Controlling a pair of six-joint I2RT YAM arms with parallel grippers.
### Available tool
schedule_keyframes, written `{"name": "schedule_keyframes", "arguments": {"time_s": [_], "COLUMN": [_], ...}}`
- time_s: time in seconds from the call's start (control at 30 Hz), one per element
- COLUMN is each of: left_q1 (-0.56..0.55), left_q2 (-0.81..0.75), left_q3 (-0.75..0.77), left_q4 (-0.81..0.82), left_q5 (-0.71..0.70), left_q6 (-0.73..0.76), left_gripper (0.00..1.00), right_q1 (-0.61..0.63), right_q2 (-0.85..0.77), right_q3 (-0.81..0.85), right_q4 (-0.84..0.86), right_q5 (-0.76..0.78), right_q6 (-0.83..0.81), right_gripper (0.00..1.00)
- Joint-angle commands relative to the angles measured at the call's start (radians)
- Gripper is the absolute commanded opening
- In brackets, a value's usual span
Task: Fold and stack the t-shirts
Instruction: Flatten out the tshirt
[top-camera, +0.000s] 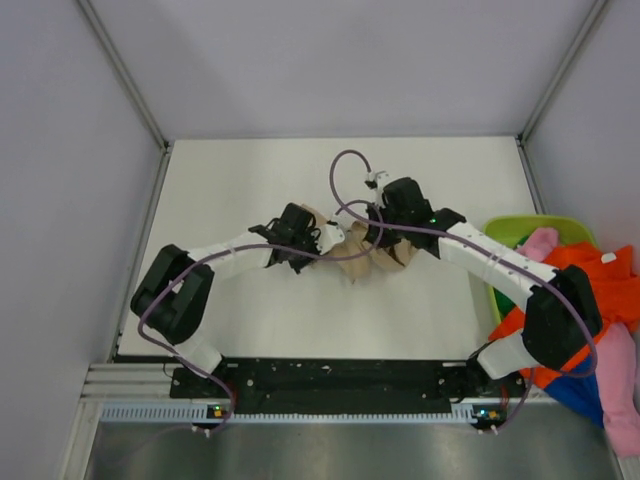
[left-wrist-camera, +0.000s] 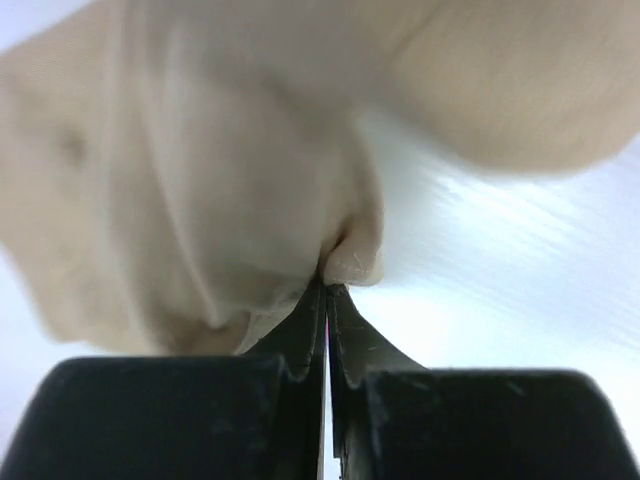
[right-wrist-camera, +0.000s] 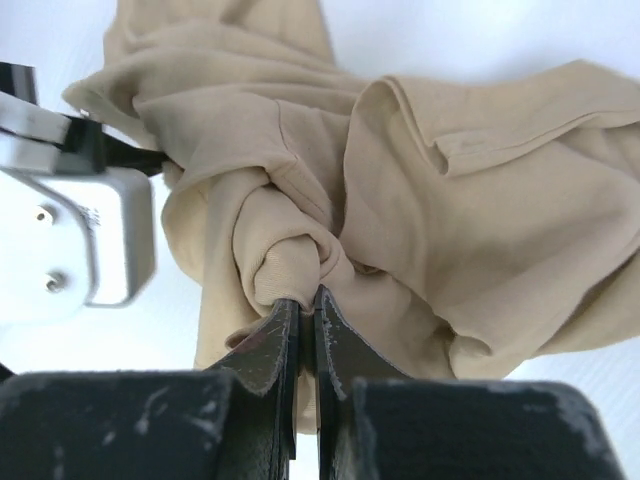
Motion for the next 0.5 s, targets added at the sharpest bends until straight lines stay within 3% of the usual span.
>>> {"name": "schedule_keyframes", "arguments": {"time_s": [0.0,0.27,0.47], "left_q1": [0.074,0.278,0.319], "left_q2": [-0.133,-0.380,-0.507], "left_q3": [0.036,0.278,0.377], "left_q4": [-0.011,-0.196,-0.363], "left_q5": [-0.113,-0.107,-0.116], "left_q6": [-0.033,-0.037,-0.022], "left_gripper": [0.00,0.00,0.00], "right_q1": [-0.038,-0.038,-0.038], "right_q2": [-0.117,-0.119,-0.162], "right_q3": [0.075,0.306,0.356], "right_q4": [0.051,-0.036,-0.095], "right_q5": [0.043,0.041,-0.085], "right_q6": [-0.035,-0.144,-0.210], "right_gripper": [0.00,0.00,0.00]}}
